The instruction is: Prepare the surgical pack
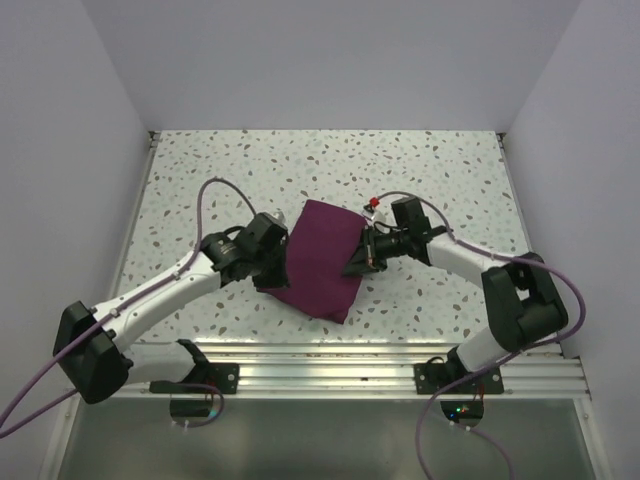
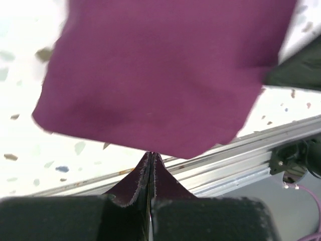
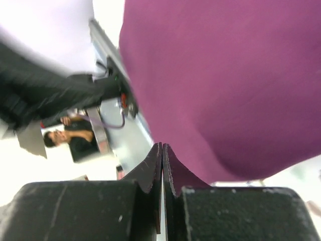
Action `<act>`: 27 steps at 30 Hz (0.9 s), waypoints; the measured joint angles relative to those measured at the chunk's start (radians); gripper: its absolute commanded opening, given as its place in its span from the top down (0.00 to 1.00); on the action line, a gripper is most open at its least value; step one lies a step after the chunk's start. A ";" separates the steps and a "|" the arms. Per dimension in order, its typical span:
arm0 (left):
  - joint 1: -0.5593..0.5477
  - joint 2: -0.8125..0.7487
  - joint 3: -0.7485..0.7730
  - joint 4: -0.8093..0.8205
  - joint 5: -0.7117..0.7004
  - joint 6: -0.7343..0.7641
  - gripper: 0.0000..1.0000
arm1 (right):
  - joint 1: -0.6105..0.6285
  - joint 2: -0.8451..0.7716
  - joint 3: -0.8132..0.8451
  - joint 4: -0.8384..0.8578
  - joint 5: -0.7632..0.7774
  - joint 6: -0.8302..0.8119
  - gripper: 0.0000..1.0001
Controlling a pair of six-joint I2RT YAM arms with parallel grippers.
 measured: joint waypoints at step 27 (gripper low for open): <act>0.218 -0.021 -0.283 -0.065 0.101 -0.152 1.00 | 0.016 -0.231 0.165 -0.591 0.570 -0.107 1.00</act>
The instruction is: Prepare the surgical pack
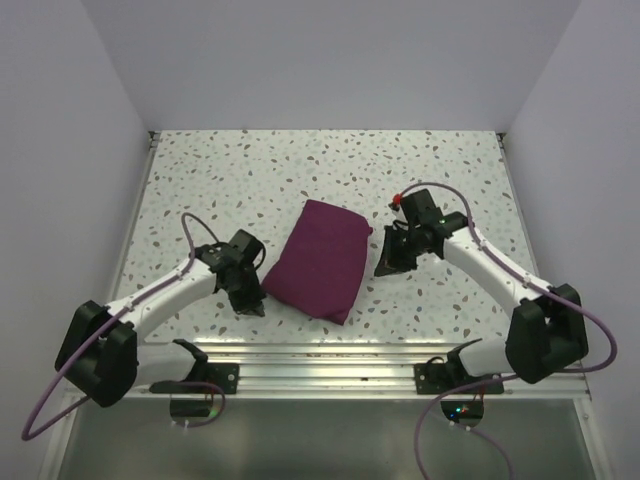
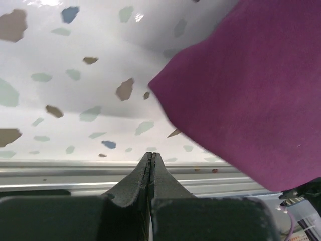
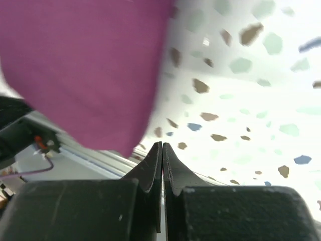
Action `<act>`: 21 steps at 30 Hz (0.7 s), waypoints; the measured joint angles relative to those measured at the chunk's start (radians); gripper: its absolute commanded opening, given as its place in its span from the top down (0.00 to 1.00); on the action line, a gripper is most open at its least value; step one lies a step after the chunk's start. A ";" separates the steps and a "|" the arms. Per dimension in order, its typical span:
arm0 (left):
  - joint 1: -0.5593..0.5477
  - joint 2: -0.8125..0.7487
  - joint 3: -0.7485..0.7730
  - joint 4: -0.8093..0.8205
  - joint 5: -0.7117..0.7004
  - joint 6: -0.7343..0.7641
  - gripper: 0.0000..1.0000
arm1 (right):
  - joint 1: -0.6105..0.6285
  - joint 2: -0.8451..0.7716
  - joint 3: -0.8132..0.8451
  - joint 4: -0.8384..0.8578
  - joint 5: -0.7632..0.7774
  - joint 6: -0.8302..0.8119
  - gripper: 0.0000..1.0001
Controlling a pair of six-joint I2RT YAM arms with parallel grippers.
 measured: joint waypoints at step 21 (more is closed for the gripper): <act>0.130 0.327 0.113 0.306 0.032 -0.039 1.00 | 0.161 0.286 -0.203 0.438 0.029 0.486 1.00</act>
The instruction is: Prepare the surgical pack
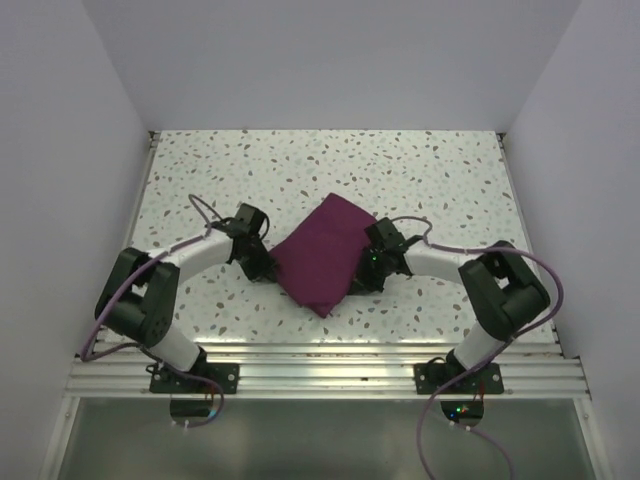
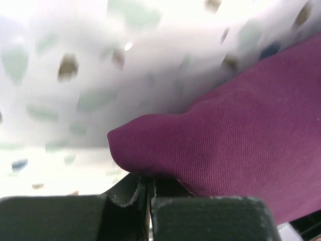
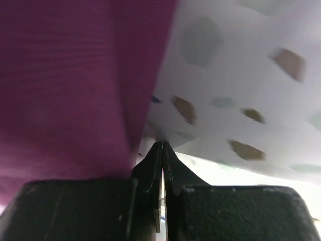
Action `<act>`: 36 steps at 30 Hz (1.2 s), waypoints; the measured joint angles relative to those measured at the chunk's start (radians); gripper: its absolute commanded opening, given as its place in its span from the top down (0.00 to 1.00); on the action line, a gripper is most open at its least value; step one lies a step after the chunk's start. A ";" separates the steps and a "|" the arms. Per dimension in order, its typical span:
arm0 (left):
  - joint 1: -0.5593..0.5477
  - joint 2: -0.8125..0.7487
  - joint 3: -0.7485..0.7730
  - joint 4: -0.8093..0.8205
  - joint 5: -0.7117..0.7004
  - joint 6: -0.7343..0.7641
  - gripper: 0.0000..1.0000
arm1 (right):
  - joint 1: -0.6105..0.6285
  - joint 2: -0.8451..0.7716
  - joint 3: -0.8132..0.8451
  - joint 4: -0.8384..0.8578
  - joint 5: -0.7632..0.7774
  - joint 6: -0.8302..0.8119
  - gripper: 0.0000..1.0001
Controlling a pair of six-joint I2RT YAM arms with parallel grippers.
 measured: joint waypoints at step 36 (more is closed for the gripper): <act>0.275 -0.063 0.418 -0.071 -0.021 0.441 0.44 | 0.056 -0.031 0.279 -0.239 0.208 -0.213 0.42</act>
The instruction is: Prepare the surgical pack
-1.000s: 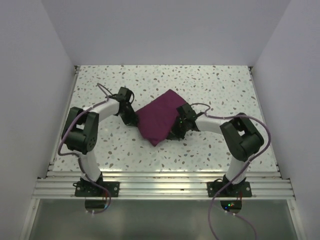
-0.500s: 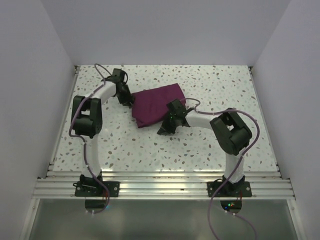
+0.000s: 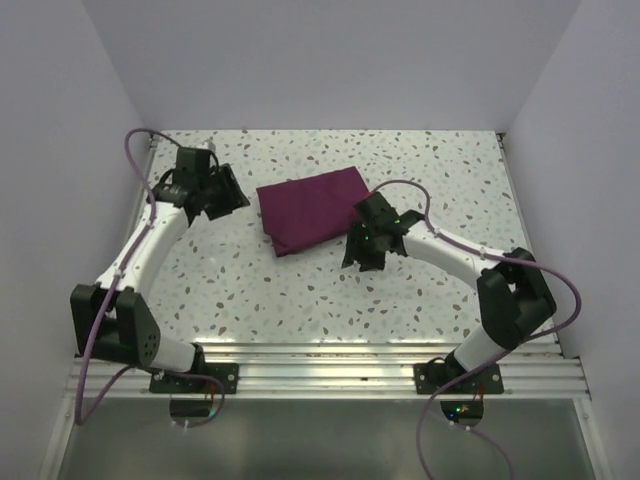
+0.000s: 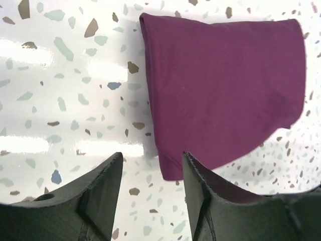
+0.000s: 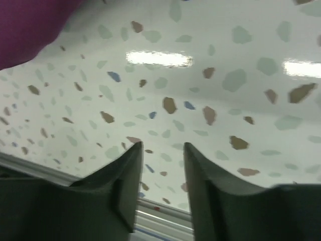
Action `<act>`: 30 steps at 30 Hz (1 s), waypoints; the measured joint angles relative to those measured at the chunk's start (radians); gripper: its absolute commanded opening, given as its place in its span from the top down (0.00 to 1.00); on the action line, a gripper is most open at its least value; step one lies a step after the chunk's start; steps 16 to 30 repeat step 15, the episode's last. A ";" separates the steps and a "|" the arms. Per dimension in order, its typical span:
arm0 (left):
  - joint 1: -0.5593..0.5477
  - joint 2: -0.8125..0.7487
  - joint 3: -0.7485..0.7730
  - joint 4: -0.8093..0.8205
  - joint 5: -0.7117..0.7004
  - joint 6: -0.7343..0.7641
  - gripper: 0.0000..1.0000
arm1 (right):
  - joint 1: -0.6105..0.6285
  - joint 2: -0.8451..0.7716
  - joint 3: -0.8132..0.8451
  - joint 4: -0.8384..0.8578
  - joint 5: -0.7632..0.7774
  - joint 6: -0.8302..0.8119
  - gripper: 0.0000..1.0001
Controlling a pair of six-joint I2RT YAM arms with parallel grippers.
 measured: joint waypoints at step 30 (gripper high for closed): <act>0.003 -0.511 -0.598 0.261 0.083 -0.072 0.00 | -0.033 0.003 -0.032 0.058 0.080 -0.276 0.01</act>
